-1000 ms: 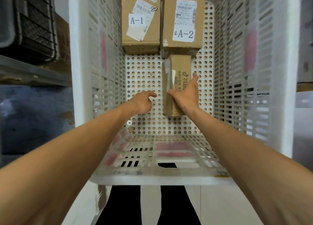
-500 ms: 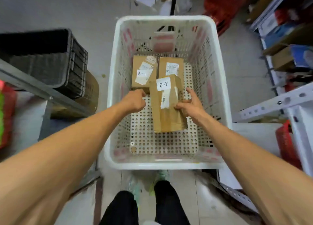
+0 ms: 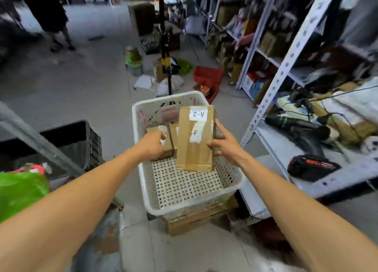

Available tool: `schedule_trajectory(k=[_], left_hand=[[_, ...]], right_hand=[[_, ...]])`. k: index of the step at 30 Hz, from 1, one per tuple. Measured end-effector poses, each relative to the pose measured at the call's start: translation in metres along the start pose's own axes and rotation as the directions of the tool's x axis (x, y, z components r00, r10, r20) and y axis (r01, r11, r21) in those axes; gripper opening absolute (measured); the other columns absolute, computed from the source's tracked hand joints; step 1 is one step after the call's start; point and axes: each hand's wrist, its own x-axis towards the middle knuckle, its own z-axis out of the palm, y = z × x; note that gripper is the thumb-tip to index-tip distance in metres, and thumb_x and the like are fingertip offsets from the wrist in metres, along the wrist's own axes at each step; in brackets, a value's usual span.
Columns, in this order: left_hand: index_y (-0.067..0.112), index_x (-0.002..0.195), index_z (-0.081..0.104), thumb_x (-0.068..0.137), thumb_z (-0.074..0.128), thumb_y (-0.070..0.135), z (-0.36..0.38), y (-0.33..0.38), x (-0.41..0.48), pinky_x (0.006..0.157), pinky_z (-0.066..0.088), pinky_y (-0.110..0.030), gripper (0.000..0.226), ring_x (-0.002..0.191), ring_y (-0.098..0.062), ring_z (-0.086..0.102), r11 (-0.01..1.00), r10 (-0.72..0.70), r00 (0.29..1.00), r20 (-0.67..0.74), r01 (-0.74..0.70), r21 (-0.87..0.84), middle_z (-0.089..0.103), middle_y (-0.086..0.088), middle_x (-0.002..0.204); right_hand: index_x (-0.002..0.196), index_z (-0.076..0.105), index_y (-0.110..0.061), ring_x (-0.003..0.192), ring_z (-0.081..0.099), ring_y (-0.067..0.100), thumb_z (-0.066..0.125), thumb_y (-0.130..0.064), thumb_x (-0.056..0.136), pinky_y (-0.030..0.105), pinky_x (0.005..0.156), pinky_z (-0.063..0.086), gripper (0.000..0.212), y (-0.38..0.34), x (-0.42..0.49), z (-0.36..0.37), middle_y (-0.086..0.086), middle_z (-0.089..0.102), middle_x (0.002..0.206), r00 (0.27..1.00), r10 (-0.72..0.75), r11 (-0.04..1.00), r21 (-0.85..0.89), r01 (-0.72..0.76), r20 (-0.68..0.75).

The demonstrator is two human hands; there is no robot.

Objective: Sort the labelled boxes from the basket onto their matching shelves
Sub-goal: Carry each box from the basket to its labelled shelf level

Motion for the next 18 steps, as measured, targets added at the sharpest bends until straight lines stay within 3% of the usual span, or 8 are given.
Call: schedule_trajectory(k=[3, 5, 8, 10, 14, 18], left_hand=[[0.012, 0.136, 0.044, 0.089, 0.042, 0.001, -0.006, 0.017, -0.031, 0.089, 0.048, -0.033, 0.049, 0.119, -0.028, 0.053, 0.998, 0.056, 0.998, -0.035, -0.056, 0.004, 0.055, -0.013, 0.133], [0.013, 0.134, 0.047, 0.089, 0.043, 0.001, -0.006, 0.028, -0.051, 0.096, 0.046, -0.035, 0.047, 0.120, -0.027, 0.053, 0.995, 0.095, 0.994, -0.052, -0.093, 0.034, 0.055, -0.011, 0.133], [0.013, 0.126, 0.050, 0.089, 0.040, 0.002, -0.001, 0.043, -0.082, 0.094, 0.047, -0.037, 0.040, 0.117, -0.026, 0.053, 0.991, 0.124, 0.989, -0.080, -0.119, 0.067, 0.057, -0.009, 0.130], [0.010, 0.128, 0.051, 0.091, 0.038, 0.003, 0.005, 0.056, -0.105, 0.096, 0.045, -0.036, 0.040, 0.119, -0.027, 0.052, 0.987, 0.145, 0.983, -0.112, -0.136, 0.084, 0.056, -0.009, 0.132], [0.013, 0.133, 0.048, 0.091, 0.040, 0.005, 0.026, 0.082, -0.155, 0.097, 0.045, -0.036, 0.044, 0.122, -0.026, 0.051, 0.983, 0.175, 0.975, -0.135, -0.164, 0.087, 0.054, -0.009, 0.135], [0.015, 0.128, 0.052, 0.089, 0.048, 0.009, 0.068, 0.114, -0.201, 0.098, 0.044, -0.036, 0.039, 0.121, -0.026, 0.052, 0.974, 0.223, 0.967, -0.124, -0.215, 0.078, 0.056, -0.007, 0.134]], right_hand=[[0.151, 0.021, -0.040, 0.118, 0.057, 0.027, 0.060, 0.007, 0.086, 0.030, 0.069, 0.054, 0.089, -0.013, -0.031, -0.004, 0.010, 0.049, 0.144, 0.999, -0.047, 0.999, -0.012, 0.047, 0.010], [0.151, 0.024, -0.038, 0.112, 0.059, 0.027, 0.062, 0.010, 0.084, 0.031, 0.066, 0.053, 0.090, -0.019, -0.056, -0.007, 0.012, 0.053, 0.136, 0.997, -0.078, 0.997, -0.002, 0.078, -0.010], [0.149, 0.029, -0.036, 0.108, 0.058, 0.028, 0.065, 0.014, 0.078, 0.035, 0.069, 0.054, 0.094, -0.023, -0.100, -0.015, 0.010, 0.057, 0.118, 0.987, -0.151, 0.988, -0.031, 0.149, -0.053], [0.148, 0.029, -0.038, 0.109, 0.058, 0.028, 0.066, 0.013, 0.076, 0.032, 0.064, 0.055, 0.096, -0.021, -0.131, -0.022, 0.008, 0.054, 0.120, 0.977, -0.201, 0.979, -0.057, 0.198, -0.064], [0.148, 0.029, -0.039, 0.090, 0.064, 0.020, 0.065, 0.009, 0.078, 0.027, 0.057, 0.053, 0.093, -0.007, -0.193, -0.048, 0.011, 0.054, 0.124, 0.966, -0.243, 0.970, -0.050, 0.240, -0.087], [0.147, 0.032, -0.039, 0.095, 0.062, 0.022, 0.066, 0.007, 0.080, 0.029, 0.057, 0.056, 0.088, 0.011, -0.257, -0.087, 0.010, 0.053, 0.125, 0.949, -0.291, 0.955, -0.092, 0.281, -0.121]])
